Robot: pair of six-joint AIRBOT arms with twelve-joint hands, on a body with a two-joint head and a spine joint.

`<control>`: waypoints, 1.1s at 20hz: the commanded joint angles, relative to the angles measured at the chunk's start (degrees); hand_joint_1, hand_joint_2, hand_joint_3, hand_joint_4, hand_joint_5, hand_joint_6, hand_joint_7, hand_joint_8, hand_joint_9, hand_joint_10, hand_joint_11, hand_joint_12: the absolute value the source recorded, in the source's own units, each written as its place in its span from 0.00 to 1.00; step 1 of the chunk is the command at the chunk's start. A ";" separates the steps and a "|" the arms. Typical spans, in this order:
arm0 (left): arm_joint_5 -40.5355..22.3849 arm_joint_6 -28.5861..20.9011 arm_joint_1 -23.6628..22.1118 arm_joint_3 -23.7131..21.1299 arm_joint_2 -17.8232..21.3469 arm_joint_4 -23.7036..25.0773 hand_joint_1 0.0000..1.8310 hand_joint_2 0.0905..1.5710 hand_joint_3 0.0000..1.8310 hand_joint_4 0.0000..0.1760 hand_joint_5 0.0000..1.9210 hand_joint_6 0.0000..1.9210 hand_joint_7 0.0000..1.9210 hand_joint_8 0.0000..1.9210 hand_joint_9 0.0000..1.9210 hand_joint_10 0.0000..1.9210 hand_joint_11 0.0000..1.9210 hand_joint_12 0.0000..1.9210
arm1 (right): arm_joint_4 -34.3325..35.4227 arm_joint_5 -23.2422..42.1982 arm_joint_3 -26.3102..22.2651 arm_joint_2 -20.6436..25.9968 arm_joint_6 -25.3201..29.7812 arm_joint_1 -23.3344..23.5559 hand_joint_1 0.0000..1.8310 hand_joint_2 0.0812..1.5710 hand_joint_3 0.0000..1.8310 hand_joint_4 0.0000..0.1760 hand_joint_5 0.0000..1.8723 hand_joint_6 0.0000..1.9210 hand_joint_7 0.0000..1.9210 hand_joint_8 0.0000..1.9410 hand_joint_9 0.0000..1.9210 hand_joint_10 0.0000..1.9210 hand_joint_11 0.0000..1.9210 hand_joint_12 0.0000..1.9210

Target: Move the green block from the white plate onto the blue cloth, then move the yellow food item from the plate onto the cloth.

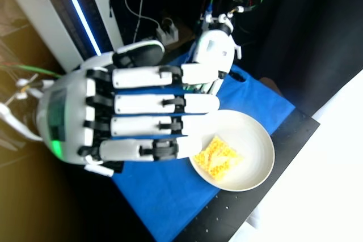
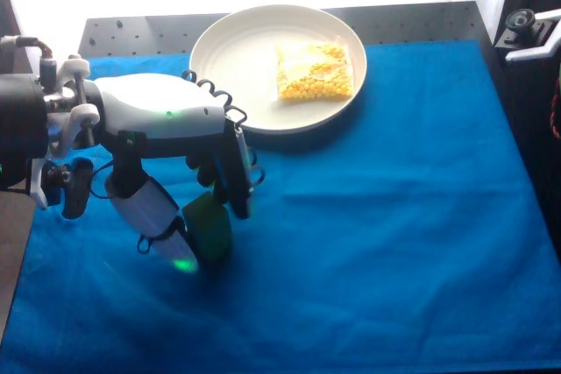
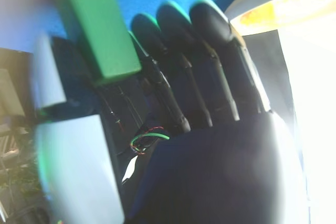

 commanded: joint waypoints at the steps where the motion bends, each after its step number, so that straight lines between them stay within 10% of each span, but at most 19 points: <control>1: -3.62 -1.27 -0.25 -0.23 -0.23 -2.14 0.56 0.39 0.00 0.00 0.57 0.00 0.43 0.50 0.38 0.67 0.33 0.82 | 0.74 6.30 0.14 -0.03 0.29 0.35 0.18 0.70 0.00 0.27 0.21 0.00 0.26 0.00 0.23 0.00 0.01 0.63; 7: -4.93 -1.33 -0.49 -0.17 -0.04 -3.54 0.49 0.36 0.00 0.00 0.48 0.00 0.27 0.53 0.24 0.65 0.16 0.70 | 0.74 6.29 0.15 -0.13 0.29 0.26 0.19 0.70 0.00 0.26 0.21 0.00 0.27 0.00 0.23 0.00 0.00 0.65; 11: -5.14 -1.28 -2.69 0.60 0.33 -4.21 0.54 0.35 0.00 0.00 0.44 0.00 0.22 0.56 0.19 0.68 0.17 0.84 | 0.72 6.29 0.17 -0.16 0.29 0.24 0.18 0.71 0.00 0.25 0.20 0.00 0.26 0.00 0.22 0.00 0.00 0.63; 15: -7.02 6.48 -7.20 -2.61 3.57 -9.16 0.49 0.50 0.00 0.00 0.25 0.00 0.29 0.07 0.26 0.35 0.16 0.70 | 0.71 6.27 0.22 -0.12 0.29 0.25 0.19 0.70 0.00 0.32 0.20 0.00 0.26 0.00 0.22 0.00 0.01 0.63; 18: -7.08 9.58 -9.86 -1.90 4.06 -12.33 0.46 0.52 0.00 0.11 0.23 0.00 0.28 0.00 0.34 0.14 0.22 0.62 | 0.68 5.71 0.90 -0.26 0.29 0.25 0.21 0.70 0.00 0.23 0.17 0.00 0.24 0.00 0.23 0.00 0.01 0.64; 22: -4.54 18.32 -10.30 0.70 3.95 -22.27 0.50 0.48 0.00 0.30 0.24 0.00 0.28 0.00 0.30 0.18 0.12 0.80 | -0.62 1.84 3.70 -2.53 0.29 0.70 0.24 0.63 0.00 0.17 0.16 0.00 0.19 0.00 0.21 0.00 0.00 0.64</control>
